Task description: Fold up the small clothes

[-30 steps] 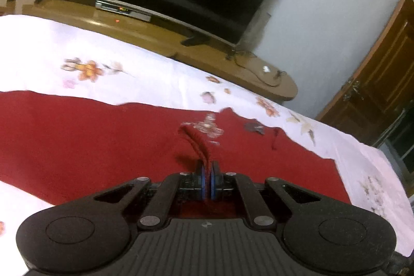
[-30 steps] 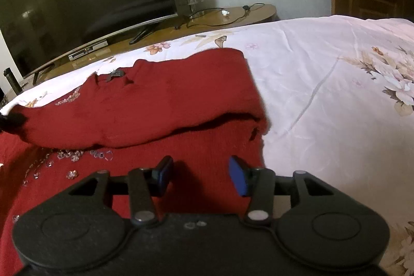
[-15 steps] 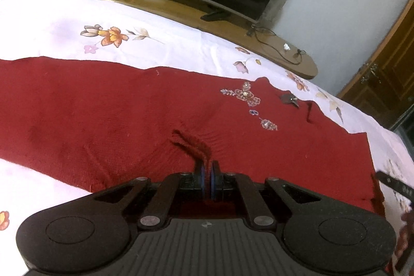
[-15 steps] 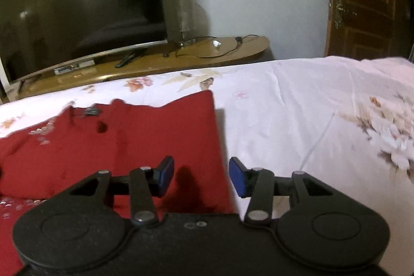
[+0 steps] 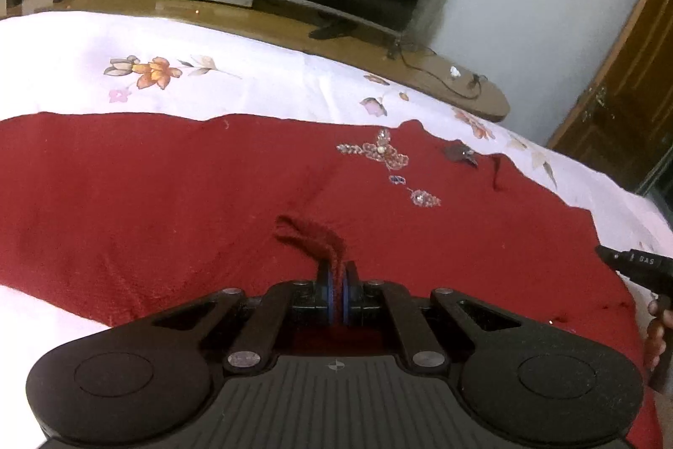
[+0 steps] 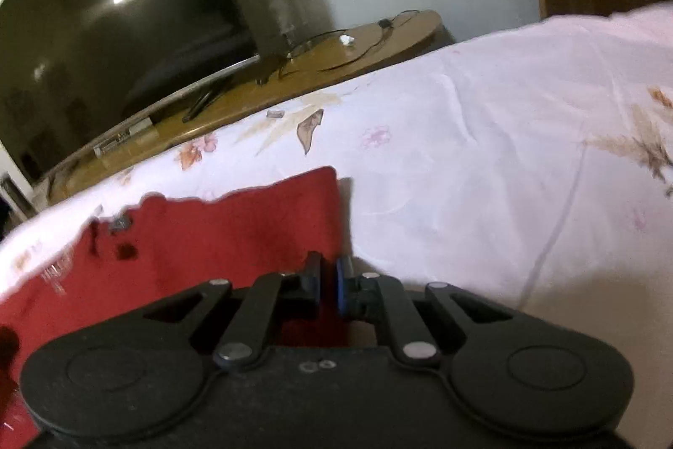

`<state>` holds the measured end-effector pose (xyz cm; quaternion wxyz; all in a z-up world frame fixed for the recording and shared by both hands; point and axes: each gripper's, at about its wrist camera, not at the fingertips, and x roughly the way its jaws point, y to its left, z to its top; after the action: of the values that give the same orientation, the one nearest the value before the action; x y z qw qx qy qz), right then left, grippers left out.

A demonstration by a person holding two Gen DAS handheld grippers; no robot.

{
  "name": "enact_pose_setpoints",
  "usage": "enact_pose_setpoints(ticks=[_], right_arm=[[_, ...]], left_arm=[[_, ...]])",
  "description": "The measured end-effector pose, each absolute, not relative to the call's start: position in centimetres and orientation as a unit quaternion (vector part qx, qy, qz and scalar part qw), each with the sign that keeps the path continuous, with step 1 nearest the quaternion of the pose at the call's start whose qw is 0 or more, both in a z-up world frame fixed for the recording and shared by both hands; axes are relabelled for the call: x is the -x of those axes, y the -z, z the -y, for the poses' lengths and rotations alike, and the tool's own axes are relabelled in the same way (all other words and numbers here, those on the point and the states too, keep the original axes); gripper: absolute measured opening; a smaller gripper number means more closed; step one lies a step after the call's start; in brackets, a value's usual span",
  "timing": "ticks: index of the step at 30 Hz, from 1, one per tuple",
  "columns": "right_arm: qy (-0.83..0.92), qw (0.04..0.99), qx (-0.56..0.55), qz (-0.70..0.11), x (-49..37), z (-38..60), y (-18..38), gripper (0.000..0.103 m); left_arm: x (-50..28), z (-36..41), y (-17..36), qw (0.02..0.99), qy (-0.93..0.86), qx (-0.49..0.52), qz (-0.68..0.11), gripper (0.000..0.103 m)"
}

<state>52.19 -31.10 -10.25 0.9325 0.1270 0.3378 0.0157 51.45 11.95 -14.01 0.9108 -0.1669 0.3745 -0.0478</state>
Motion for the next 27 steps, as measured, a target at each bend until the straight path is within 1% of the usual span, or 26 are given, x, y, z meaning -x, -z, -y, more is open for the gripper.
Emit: enact_pose_setpoints(ticks=[2, 3, 7, 11, 12, 13, 14, 15, 16, 18, 22, 25, 27], right_arm=[[-0.006, 0.933, -0.129, -0.336, -52.3, 31.2, 9.9, 0.015], [-0.001, 0.935, -0.129, -0.331, -52.2, 31.5, 9.5, 0.022], [-0.011, 0.952, -0.093, -0.291, -52.1, 31.0, 7.5, 0.021], [-0.042, 0.951, -0.062, -0.301, -54.5, 29.4, 7.8, 0.020], [-0.037, 0.949, -0.045, -0.310, -55.2, 28.9, 8.3, 0.016], [-0.019, 0.943, -0.023, -0.330, -56.0, 28.6, 9.2, 0.015], [-0.011, 0.945, -0.014, -0.328, -56.2, 28.8, 9.7, 0.015], [0.003, 0.946, 0.000, -0.326, -56.3, 28.9, 9.8, 0.023], [0.012, 0.943, 0.011, -0.331, -56.3, 29.0, 9.7, 0.020], [0.016, 0.941, 0.013, -0.339, -55.5, 29.5, 8.8, 0.019], [-0.032, 0.954, -0.004, -0.298, -51.1, 29.3, 6.5, 0.020], [-0.099, 0.950, -0.002, -0.295, -48.4, 26.9, 6.8, 0.020], [-0.131, 0.944, 0.020, -0.301, -47.3, 25.1, 7.7, 0.019]], left_arm=[[-50.8, -12.6, 13.5, 0.915, 0.034, 0.168, -0.366, 0.004], [-50.3, -13.0, 13.0, 0.919, 0.021, 0.162, -0.359, 0.004], [-50.0, -13.6, 10.6, 0.942, -0.012, 0.142, -0.306, 0.004], [-52.8, -10.6, 11.0, 0.936, 0.049, 0.126, -0.324, 0.004], [-53.4, -9.9, 11.6, 0.933, 0.057, 0.121, -0.333, 0.010], [-54.1, -9.4, 12.7, 0.928, 0.058, 0.116, -0.350, 0.024], [-54.4, -9.3, 13.7, 0.924, 0.053, 0.116, -0.360, 0.023], [-54.1, -9.6, 14.0, 0.928, 0.052, 0.127, -0.346, 0.023], [-54.1, -9.9, 13.8, 0.925, 0.049, 0.137, -0.350, 0.023], [-53.2, -9.9, 12.4, 0.933, 0.027, 0.131, -0.334, 0.024], [-51.8, -8.9, 11.4, 0.942, 0.046, 0.129, -0.307, 0.024], [-51.9, -6.7, 12.0, 0.941, 0.065, 0.095, -0.317, 0.024], [-52.0, -5.8, 13.0, 0.937, 0.065, 0.065, -0.338, 0.024]])
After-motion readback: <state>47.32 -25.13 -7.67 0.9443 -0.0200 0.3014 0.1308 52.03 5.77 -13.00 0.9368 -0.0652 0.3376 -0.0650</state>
